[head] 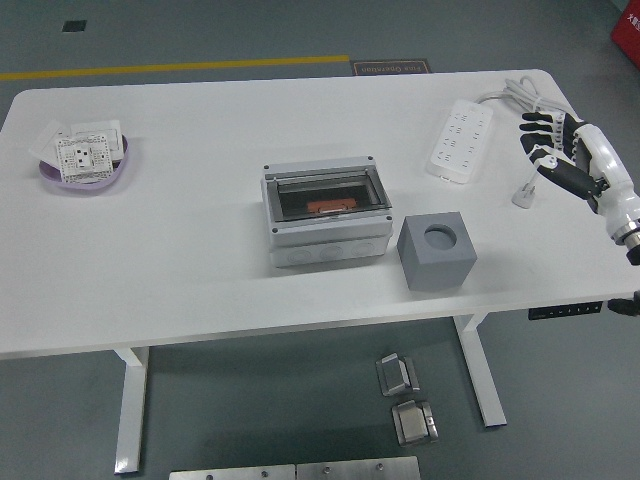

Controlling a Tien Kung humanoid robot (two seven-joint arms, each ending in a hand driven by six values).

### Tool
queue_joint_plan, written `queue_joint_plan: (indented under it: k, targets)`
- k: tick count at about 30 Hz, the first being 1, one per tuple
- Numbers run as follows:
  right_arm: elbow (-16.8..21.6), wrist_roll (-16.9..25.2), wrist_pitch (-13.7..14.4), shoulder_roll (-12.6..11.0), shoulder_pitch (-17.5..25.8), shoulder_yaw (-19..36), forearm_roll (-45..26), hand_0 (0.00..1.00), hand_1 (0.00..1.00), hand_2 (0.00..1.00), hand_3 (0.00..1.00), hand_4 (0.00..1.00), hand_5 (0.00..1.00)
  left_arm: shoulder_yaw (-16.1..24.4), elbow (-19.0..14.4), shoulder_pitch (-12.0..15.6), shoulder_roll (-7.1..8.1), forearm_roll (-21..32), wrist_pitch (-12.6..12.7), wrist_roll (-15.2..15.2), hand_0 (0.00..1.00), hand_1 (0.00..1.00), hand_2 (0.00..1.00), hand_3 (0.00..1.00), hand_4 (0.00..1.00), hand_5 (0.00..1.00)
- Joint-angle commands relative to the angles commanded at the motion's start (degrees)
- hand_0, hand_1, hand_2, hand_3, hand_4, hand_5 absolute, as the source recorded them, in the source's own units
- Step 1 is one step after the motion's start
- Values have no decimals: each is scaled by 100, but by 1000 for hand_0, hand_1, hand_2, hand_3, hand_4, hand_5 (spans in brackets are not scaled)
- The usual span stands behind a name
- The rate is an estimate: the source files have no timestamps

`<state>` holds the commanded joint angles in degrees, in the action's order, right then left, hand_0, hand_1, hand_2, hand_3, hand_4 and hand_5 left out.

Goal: Pick up the cylinder from the cube,place it in the box,flap close box

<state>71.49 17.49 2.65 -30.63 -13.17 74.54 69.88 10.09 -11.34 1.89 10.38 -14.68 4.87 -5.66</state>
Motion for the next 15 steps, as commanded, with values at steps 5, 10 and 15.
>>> queue_joint_plan:
  k: [5,10,15]
  targets:
    - [12,-9,30,-45,74,108,27,783,731,746,717,646,457,318,-69,-11,7,-362,12,5,726,712,659,688,677,327]
    - [39,-13,62,-83,77,89,54,784,731,749,662,648,435,692,-124,13,10,-706,37,16,727,712,658,688,677,328]
    - [63,15,139,-54,109,143,39,786,733,754,663,650,429,1015,-190,-46,19,-990,72,41,726,712,658,688,678,329]
